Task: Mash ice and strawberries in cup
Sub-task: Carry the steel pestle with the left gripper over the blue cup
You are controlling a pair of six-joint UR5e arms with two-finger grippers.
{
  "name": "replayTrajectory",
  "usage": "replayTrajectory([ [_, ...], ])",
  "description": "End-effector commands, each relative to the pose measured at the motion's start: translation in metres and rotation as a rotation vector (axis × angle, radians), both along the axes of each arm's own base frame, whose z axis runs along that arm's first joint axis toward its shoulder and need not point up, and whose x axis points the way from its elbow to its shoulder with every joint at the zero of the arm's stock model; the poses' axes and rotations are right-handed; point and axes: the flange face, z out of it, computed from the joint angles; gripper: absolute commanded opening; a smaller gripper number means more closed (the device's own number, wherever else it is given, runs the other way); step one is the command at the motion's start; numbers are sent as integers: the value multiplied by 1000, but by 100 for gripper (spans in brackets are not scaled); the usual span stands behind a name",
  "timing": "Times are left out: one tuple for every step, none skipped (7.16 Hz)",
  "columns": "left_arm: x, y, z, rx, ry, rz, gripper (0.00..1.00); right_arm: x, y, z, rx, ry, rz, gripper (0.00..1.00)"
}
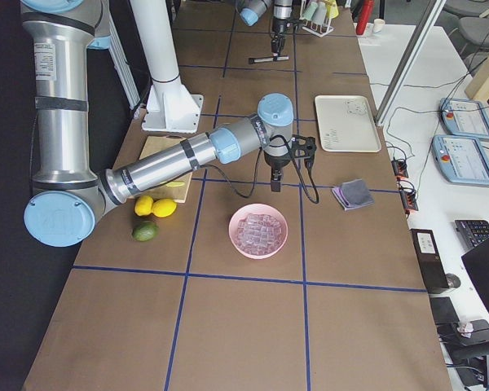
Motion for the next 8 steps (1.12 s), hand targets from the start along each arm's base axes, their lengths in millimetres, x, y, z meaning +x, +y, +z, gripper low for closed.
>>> replayTrajectory([
  [23,26,-44,342,301,-156,1,-6,-4,-5,7,-3,-6,100],
  [38,40,-53,440,404,-293,0,-6,-4,-5,6,-3,-6,100],
  [63,64,-57,475,440,-430,0,-6,-4,-5,6,-3,-6,100],
  [90,99,-69,510,457,-577,0,-6,-4,-5,6,-3,-6,100],
  [107,124,-72,586,413,-658,0,-6,-4,-5,6,-2,-7,100],
  [113,136,-73,628,398,-719,0,-6,-4,-5,6,-3,-8,100],
  [110,136,-75,664,395,-733,0,-6,-4,-5,6,-3,-6,100],
  [114,137,-78,669,396,-731,0,-5,-4,-5,7,-3,-6,100],
])
